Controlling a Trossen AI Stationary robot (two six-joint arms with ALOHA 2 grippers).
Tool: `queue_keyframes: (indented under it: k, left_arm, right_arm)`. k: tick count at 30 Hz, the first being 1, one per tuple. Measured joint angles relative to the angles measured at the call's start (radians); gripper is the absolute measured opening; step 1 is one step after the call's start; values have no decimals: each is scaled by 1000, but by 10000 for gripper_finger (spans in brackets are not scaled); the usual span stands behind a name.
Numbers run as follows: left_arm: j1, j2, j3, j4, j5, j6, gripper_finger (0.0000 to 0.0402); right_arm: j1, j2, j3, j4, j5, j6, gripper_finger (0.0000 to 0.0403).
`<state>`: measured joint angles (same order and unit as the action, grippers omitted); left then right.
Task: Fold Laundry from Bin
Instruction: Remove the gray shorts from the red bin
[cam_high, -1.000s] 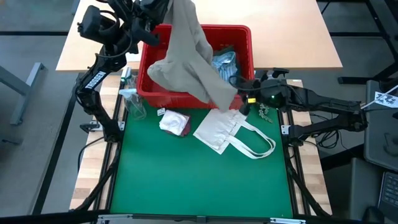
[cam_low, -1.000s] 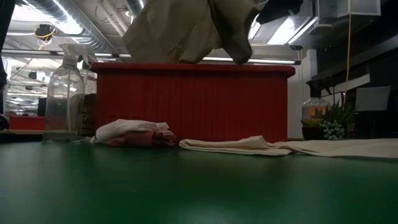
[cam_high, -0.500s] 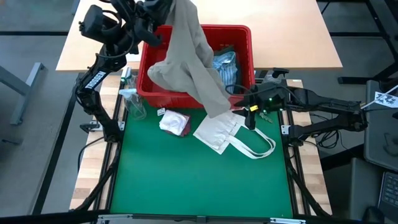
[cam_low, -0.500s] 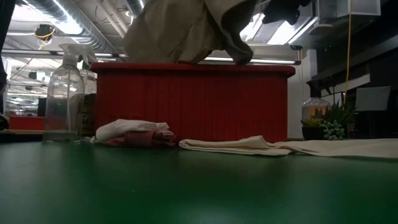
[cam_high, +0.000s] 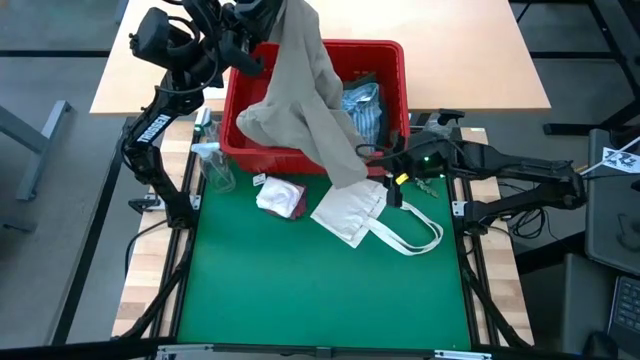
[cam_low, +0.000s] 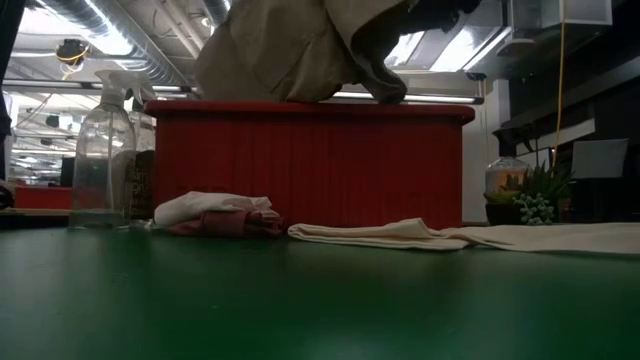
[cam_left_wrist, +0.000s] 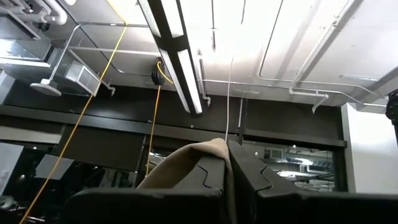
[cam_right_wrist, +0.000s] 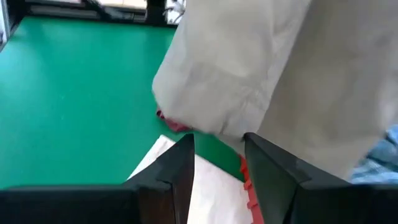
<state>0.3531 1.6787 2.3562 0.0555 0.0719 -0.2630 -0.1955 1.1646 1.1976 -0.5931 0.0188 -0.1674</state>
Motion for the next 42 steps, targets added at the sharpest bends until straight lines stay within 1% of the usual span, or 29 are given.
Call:
queue_keyframes:
  k: [4,13,20,22,23,25,27,28,29,32,34,37,42]
  left_arm:
    - [0,0,0,-3,0,0,0]
    - [0,0,0,-3,0,0,0]
    - [0,0,0,-3,0,0,0]
    - [0,0,0,-4,1,0,0]
    - [0,0,0,-4,0,0,0]
    - [0,0,0,-4,3,-4,0]
    - [0,0,0,-4,22,-36,0]
    - [0,0,0,-4,37,-54,0]
    - [0,0,0,-4,52,-72,0]
    - [-2,0,0,-3,102,-115,0]
    - [-7,0,0,-3,135,-147,0]
    - [-18,0,0,-3,176,-157,0]
    - [-39,0,0,-25,252,-175,0]
  right_arm:
    - [0,21,0,26,-11,-25,143]
    - [0,-4,0,117,-12,-24,143]
    - [0,4,0,250,-12,-24,142]
    - [0,7,0,266,-12,-24,130]
    - [0,9,0,276,-12,-24,117]
    - [0,8,0,309,-12,-24,78]
    - [0,1,0,330,-12,-24,28]
    - [0,-6,0,349,-11,-24,15]
    - [0,-15,0,363,-12,-21,13]
    - [0,-58,0,422,-12,12,24]
    - [0,-96,0,449,-12,29,20]
    - [0,-160,0,484,-12,51,6]
    - [0,-270,0,538,-12,109,11]
